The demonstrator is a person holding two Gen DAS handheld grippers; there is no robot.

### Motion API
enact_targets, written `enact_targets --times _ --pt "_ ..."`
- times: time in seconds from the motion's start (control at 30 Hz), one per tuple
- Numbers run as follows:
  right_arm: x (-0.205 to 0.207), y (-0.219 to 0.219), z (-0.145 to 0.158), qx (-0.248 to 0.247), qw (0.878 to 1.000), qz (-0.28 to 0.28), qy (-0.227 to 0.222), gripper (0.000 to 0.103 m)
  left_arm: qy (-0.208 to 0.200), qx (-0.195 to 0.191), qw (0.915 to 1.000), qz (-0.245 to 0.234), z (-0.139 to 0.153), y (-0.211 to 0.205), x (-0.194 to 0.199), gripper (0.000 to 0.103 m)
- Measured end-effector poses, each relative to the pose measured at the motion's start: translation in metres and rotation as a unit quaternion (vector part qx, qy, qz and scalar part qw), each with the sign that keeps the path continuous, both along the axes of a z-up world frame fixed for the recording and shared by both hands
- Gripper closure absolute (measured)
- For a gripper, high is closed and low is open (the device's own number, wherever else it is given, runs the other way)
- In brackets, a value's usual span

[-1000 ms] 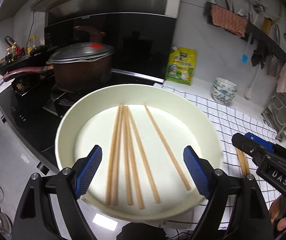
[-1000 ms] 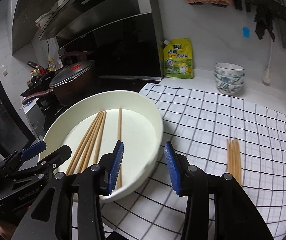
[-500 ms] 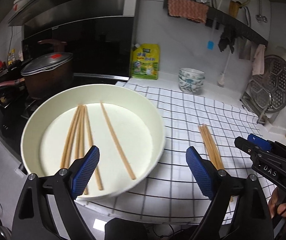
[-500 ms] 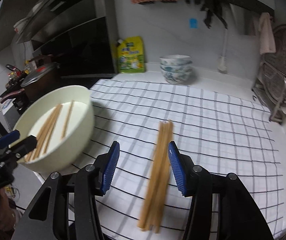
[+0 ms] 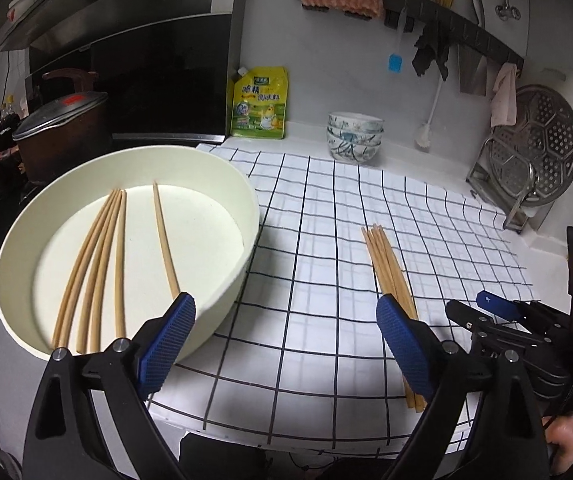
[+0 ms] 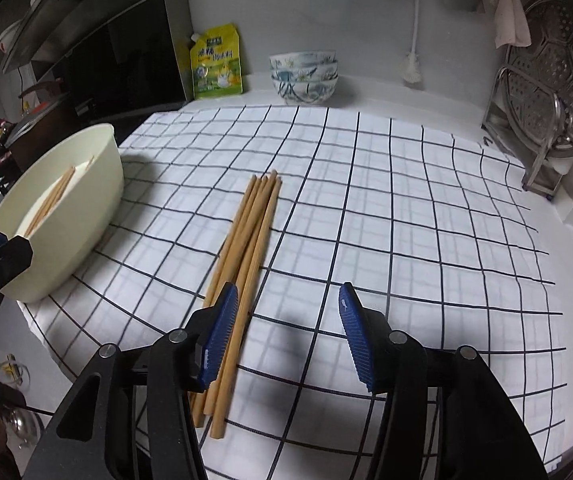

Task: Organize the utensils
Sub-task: 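Withdraw both tools from the basin back toward the chopstick bundle, then lower the left tool onto the chopstick bundle while the right tool approaches it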

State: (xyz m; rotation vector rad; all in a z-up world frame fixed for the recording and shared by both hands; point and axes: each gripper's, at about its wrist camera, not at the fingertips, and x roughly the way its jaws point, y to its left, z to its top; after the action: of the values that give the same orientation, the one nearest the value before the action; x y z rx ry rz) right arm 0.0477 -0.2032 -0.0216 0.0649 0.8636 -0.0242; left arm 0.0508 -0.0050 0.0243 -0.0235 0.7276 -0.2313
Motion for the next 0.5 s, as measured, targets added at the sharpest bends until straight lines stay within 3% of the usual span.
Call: enact_targets --times 0.5 --pt "0.039 0.026 -0.026 -0.022 0.998 0.045 0.027 0.052 -0.005 0.007 1.0000 0.003 -0.008 -0.006 0.003 0.012"
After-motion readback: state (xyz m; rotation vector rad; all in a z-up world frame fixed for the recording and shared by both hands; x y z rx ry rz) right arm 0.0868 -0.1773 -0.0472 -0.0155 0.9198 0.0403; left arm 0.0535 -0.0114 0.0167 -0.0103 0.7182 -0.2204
